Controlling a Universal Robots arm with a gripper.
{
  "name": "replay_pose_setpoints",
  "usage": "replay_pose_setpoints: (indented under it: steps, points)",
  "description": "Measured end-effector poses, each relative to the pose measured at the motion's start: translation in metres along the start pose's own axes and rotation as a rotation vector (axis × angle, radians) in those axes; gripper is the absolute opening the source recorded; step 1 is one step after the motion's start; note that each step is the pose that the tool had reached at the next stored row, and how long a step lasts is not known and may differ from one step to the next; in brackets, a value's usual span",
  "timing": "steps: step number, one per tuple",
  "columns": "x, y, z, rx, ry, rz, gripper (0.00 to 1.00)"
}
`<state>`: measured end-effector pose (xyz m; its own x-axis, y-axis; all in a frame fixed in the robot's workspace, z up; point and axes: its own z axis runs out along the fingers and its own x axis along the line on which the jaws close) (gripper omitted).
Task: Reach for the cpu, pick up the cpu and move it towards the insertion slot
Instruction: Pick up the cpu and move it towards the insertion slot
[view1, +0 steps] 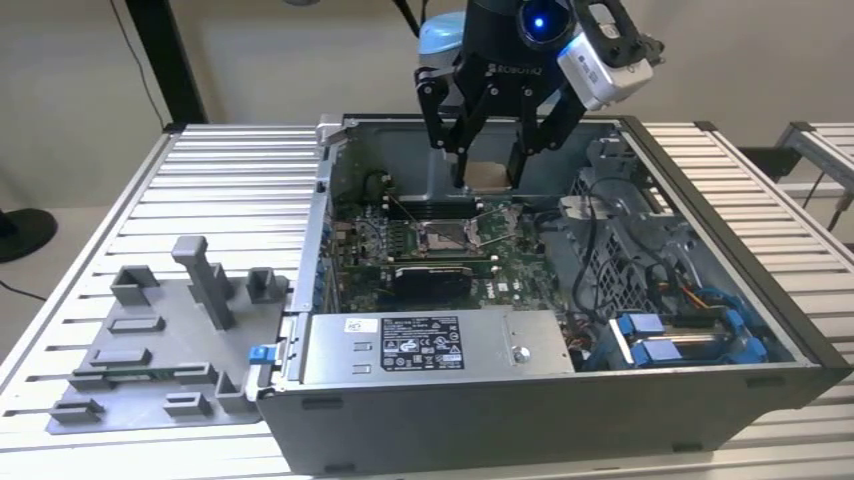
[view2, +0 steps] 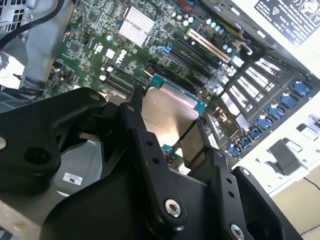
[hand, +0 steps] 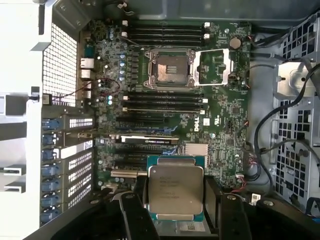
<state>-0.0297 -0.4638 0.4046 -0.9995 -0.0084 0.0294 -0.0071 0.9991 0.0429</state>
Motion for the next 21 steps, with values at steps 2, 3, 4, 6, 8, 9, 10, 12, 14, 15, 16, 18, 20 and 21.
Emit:
replay_pose_setpoints:
  steps: [2, 3, 4, 6, 8, 9, 10, 12, 14, 15, 16, 18, 20, 21]
  points:
    - [-0.0012, 0.0005, 0.0003, -0.0001, 0.0000, 0.000, 0.00]
    - [-0.0014, 0.0005, 0.0004, -0.0001, -0.0001, 0.000, 0.00]
    - [-0.0014, 0.0005, 0.0004, 0.0000, 0.0000, 0.000, 0.00]
    - [-0.0016, 0.0006, 0.0005, 0.0001, 0.0000, 0.000, 0.00]
    - [-0.0019, 0.0006, 0.0005, 0.0000, 0.0000, 0.000, 0.00]
    - [-0.0021, 0.0006, 0.0006, -0.0001, -0.0001, 0.000, 0.00]
    - [-0.0024, 0.0006, 0.0006, -0.0001, -0.0001, 0.000, 0.00]
    - [-0.0031, 0.0009, 0.0006, 0.0000, 0.0000, 0.000, 0.00]
    - [-0.0037, 0.0010, 0.0007, -0.0001, 0.0000, 0.000, 0.00]
    - [-0.0040, 0.0011, 0.0007, 0.0000, 0.0000, 0.000, 0.00]
    - [-0.0043, 0.0012, 0.0007, 0.0001, 0.0000, 0.000, 0.00]
    - [-0.0048, 0.0014, 0.0008, 0.0001, 0.0000, 0.000, 0.00]
    - [-0.0053, 0.0015, 0.0009, 0.0000, 0.0000, 0.000, 0.00]
    - [-0.0056, 0.0016, 0.0009, 0.0001, 0.0000, 0.000, 0.00]
